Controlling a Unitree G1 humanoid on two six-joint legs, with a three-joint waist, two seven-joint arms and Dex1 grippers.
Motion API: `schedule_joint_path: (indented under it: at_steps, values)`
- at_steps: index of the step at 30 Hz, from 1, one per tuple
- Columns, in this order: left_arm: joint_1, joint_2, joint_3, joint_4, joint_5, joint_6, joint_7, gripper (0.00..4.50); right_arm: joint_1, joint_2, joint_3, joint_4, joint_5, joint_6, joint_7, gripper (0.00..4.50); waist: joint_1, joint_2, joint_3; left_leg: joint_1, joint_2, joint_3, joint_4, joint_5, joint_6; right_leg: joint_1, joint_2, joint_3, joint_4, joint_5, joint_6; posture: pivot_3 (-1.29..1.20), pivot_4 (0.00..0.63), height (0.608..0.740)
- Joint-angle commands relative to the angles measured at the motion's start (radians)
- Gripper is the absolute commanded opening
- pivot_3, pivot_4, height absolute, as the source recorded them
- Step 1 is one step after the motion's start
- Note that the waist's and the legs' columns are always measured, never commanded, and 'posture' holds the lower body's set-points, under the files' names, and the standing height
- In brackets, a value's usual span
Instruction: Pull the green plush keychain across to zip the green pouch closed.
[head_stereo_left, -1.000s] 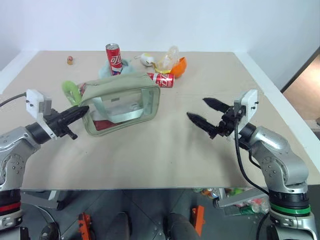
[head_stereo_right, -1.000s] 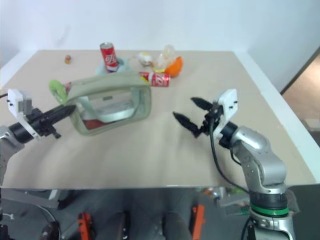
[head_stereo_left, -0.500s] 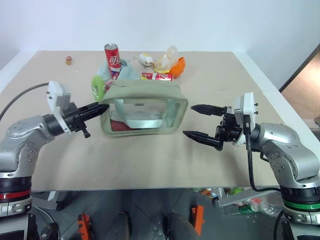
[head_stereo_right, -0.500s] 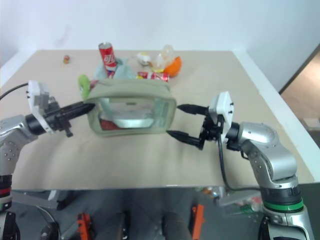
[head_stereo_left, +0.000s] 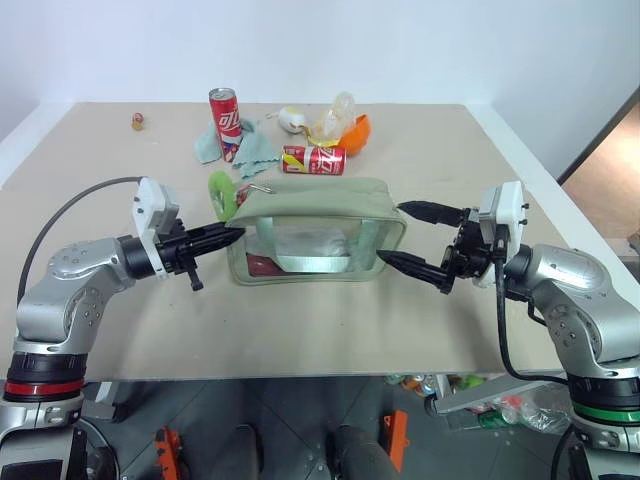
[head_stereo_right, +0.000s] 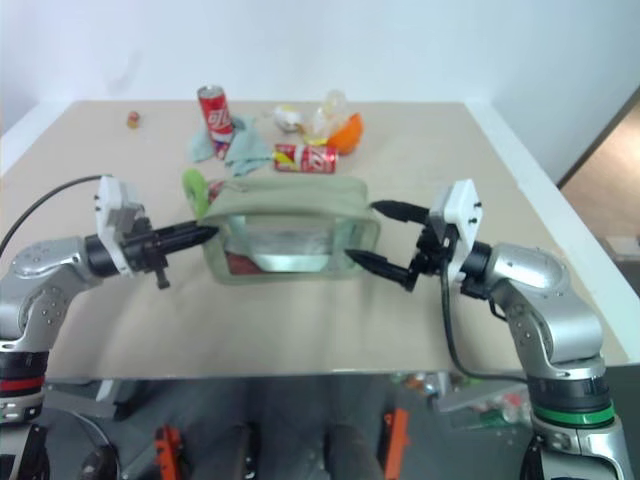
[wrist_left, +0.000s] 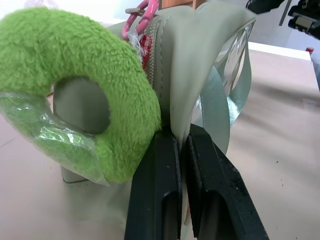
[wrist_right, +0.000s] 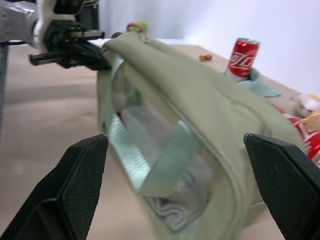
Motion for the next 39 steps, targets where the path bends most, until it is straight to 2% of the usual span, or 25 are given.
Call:
schedule_joint_path:
  at_steps: [1, 6, 9, 10, 13, 15, 18, 21, 24, 27, 31, 39]
  values:
    - [-0.040, 0.027, 0.022, -0.015, -0.016, 0.012, -0.013, 1.44, -0.049, 0.012, 0.000, 0.034, -0.023, -0.042, 0.000, 4.50, 0.000, 0.000, 0.000, 0.000, 0.000, 0.000, 0.000, 0.000, 0.000, 0.000, 0.000, 0.000, 0.000, 0.000, 0.000, 0.00, 0.150, 0.740]
    - [-0.058, 0.062, 0.069, -0.065, -0.064, 0.057, -0.013, 3.10, -0.106, 0.023, 0.032, 0.102, -0.045, -0.060, 0.037, 4.50, -0.002, 0.000, 0.000, 0.000, 0.000, 0.000, 0.000, 0.000, 0.000, 0.000, 0.000, 0.000, 0.000, 0.001, 0.000, 0.00, 0.150, 0.740]
    - [-0.042, 0.092, 0.121, -0.137, -0.139, 0.127, 0.011, 4.10, -0.129, 0.033, 0.047, 0.137, -0.056, -0.075, 0.055, 4.50, -0.002, 0.000, 0.000, 0.000, 0.001, 0.000, 0.000, 0.000, 0.000, 0.000, 0.000, 0.000, 0.000, 0.000, 0.000, 0.00, 0.150, 0.740]
    - [-0.032, 0.099, 0.141, -0.162, -0.166, 0.152, 0.023, 4.10, -0.140, 0.040, 0.053, 0.151, -0.058, -0.079, 0.059, 4.50, -0.002, 0.000, 0.000, -0.001, 0.001, 0.000, 0.000, 0.000, 0.000, 0.000, 0.000, 0.000, 0.000, 0.000, 0.000, 0.00, 0.150, 0.740]
    - [0.018, 0.110, 0.176, -0.235, -0.203, 0.195, 0.064, 4.13, -0.166, 0.061, 0.073, 0.183, -0.068, -0.079, 0.074, 3.70, -0.003, 0.000, 0.000, -0.001, 0.001, 0.000, 0.000, 0.000, 0.000, 0.000, 0.000, 0.000, 0.000, 0.000, 0.000, 0.00, 0.150, 0.740]
    - [0.053, 0.106, 0.192, -0.277, -0.207, 0.204, 0.098, 4.13, -0.167, 0.071, 0.084, 0.196, -0.076, -0.083, 0.080, 2.85, -0.003, 0.000, 0.000, 0.000, 0.001, 0.000, 0.000, 0.000, 0.000, 0.000, 0.000, 0.000, 0.000, 0.000, 0.000, 0.00, 0.150, 0.740]
    - [0.082, 0.106, 0.230, -0.320, -0.230, 0.220, 0.154, 4.13, -0.161, 0.072, 0.090, 0.213, -0.093, -0.104, 0.091, 1.97, -0.002, 0.000, 0.000, 0.000, 0.001, 0.000, 0.000, 0.000, 0.000, 0.000, 0.000, 0.000, 0.000, 0.000, 0.000, 0.00, 0.150, 0.740]
    - [0.092, 0.095, 0.301, -0.338, -0.252, 0.225, 0.237, 4.13, -0.153, 0.075, 0.086, 0.242, -0.102, -0.130, 0.104, 0.77, -0.002, 0.000, 0.000, 0.000, 0.001, -0.001, 0.001, 0.000, 0.000, 0.000, 0.001, 0.000, 0.001, 0.001, 0.000, 0.00, 0.150, 0.740]
    - [0.084, 0.069, 0.382, -0.276, -0.228, 0.187, 0.343, 4.13, -0.153, 0.083, 0.085, 0.268, -0.114, -0.157, 0.114, 0.09, -0.003, 0.000, 0.000, 0.001, 0.001, 0.000, 0.001, 0.000, 0.000, 0.000, 0.001, 0.000, 0.001, 0.001, -0.001, 0.00, 0.150, 0.740]
    - [0.103, 0.059, 0.403, -0.183, -0.200, 0.153, 0.359, 4.13, -0.156, 0.090, 0.086, 0.276, -0.119, -0.177, 0.125, 0.09, -0.003, 0.000, 0.000, 0.002, 0.003, 0.000, 0.000, 0.000, 0.000, 0.000, 0.003, 0.000, 0.001, 0.002, -0.002, 0.00, 0.150, 0.740]
    - [0.109, 0.065, 0.318, -0.101, -0.148, 0.107, 0.278, 4.13, -0.158, 0.094, 0.095, 0.276, -0.132, -0.204, 0.144, 0.09, -0.002, 0.000, 0.000, 0.002, 0.003, 0.000, 0.001, 0.000, 0.000, 0.001, 0.003, 0.000, 0.001, 0.003, -0.004, 0.00, 0.150, 0.740]
    - [-0.101, 0.038, 0.157, 0.163, -0.076, 0.032, 0.121, 4.13, -0.145, 0.100, 0.098, 0.219, -0.144, -0.194, 0.118, 0.09, -0.004, 0.000, 0.000, 0.003, 0.004, 0.000, 0.000, 0.002, -0.002, 0.001, 0.005, 0.000, 0.001, 0.004, -0.004, 0.00, 0.150, 0.740]
